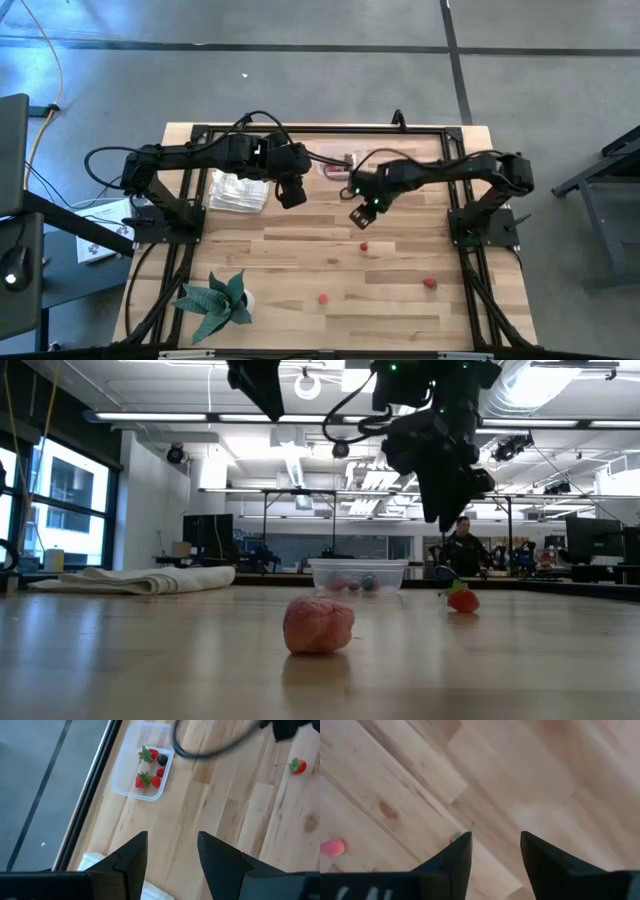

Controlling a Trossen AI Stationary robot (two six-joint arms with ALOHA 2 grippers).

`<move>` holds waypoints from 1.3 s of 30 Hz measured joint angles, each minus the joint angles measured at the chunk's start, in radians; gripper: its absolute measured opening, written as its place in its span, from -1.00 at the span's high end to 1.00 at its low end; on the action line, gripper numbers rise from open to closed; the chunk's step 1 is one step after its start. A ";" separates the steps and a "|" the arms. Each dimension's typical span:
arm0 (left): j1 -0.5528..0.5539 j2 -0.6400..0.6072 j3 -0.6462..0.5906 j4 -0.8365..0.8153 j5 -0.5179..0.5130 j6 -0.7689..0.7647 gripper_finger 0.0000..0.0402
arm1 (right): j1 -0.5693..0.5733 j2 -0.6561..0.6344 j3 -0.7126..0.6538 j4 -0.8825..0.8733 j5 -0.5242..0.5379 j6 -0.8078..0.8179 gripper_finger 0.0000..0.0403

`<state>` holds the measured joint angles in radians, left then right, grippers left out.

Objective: Pick and placing Produce into tupperware
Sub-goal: Put the top red strawberry into the transparent container

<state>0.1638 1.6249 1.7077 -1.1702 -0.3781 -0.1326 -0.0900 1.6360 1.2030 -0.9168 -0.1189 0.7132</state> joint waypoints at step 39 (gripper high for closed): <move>0.000 -0.001 0.000 -0.003 0.055 0.105 0.19 | 0.110 0.271 0.026 0.119 -0.081 0.190 0.94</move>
<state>0.1635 1.6238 1.7077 -1.1736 -0.3233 -0.0277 0.0204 1.9068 1.2287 -0.7979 -0.2001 0.9036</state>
